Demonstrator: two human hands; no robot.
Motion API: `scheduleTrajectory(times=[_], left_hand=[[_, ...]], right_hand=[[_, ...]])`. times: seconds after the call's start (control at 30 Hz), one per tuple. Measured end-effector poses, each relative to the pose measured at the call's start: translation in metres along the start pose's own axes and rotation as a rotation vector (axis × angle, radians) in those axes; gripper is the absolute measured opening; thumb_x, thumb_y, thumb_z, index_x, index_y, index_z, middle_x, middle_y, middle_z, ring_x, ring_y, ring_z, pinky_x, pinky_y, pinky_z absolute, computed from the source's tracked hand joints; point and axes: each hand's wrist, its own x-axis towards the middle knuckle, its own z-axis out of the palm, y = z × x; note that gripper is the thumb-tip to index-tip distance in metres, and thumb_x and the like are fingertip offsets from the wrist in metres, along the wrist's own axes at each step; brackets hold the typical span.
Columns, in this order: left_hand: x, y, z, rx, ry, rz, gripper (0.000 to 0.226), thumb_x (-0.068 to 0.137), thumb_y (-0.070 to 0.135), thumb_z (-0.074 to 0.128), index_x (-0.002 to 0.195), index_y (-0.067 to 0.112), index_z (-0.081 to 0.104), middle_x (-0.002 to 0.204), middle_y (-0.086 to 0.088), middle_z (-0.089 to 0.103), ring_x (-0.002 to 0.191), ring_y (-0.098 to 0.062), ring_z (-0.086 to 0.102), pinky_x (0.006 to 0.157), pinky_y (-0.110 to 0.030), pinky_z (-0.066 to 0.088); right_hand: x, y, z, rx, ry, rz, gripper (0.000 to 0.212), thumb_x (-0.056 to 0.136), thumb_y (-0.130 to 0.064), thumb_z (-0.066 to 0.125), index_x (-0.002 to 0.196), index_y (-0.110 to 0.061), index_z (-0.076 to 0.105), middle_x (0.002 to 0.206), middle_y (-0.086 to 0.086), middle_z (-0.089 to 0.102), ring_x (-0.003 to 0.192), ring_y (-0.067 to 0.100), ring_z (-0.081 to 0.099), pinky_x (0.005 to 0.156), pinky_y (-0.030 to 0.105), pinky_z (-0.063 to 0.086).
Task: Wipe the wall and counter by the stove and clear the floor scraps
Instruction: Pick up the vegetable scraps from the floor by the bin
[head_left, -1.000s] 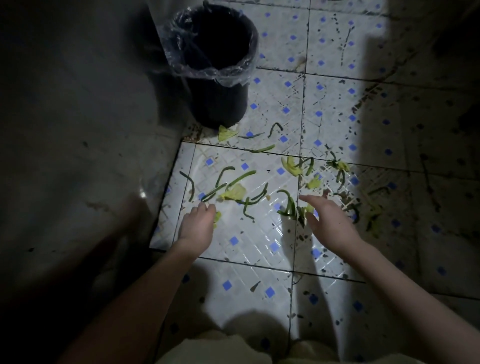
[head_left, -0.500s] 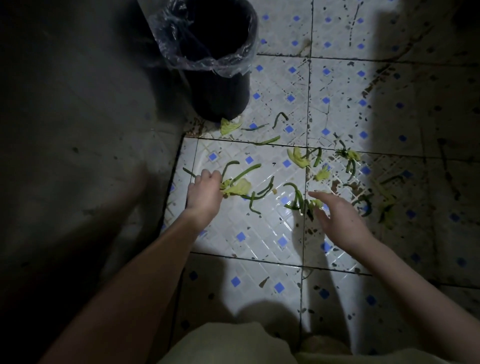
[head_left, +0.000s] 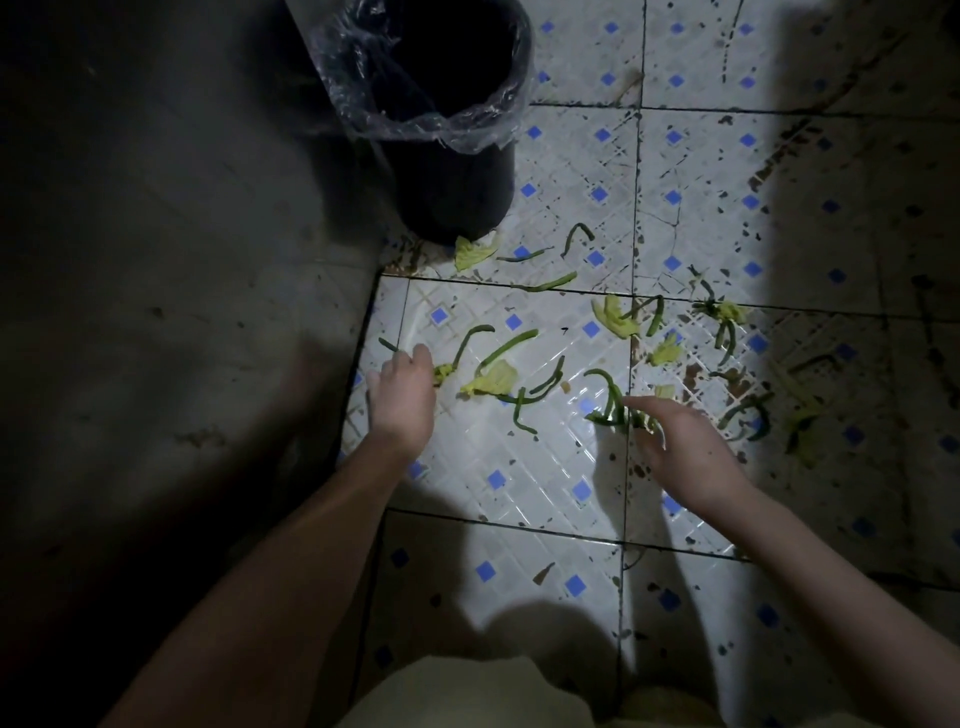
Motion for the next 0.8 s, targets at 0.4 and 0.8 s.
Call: scheduleTrajectory(times=[0.4, 0.8], left_hand=[[0.014, -0.001, 0.002, -0.255, -0.057, -0.240, 0.043, 0.088, -0.001, 0.051, 0.128, -0.001, 0.038, 0.124, -0.020, 0.051, 0.115, -0.035, 0.049, 0.098, -0.044, 0.044], [0.004, 0.005, -0.003, -0.241, 0.022, -0.110, 0.030, 0.087, -0.005, 0.042, 0.113, 0.009, 0.047, 0.110, -0.016, 0.057, 0.102, -0.034, 0.054, 0.084, -0.041, 0.042]], right_hand=[[0.009, 0.003, 0.013, 0.001, -0.049, -0.008, 0.040, 0.090, -0.010, 0.053, 0.128, -0.023, 0.056, 0.124, 0.003, 0.062, 0.109, 0.023, 0.059, 0.089, 0.035, 0.050], [0.041, -0.033, 0.032, -0.026, -0.062, -0.186, 0.045, 0.086, -0.007, 0.054, 0.130, -0.019, 0.054, 0.125, 0.003, 0.061, 0.112, 0.023, 0.057, 0.090, 0.032, 0.045]])
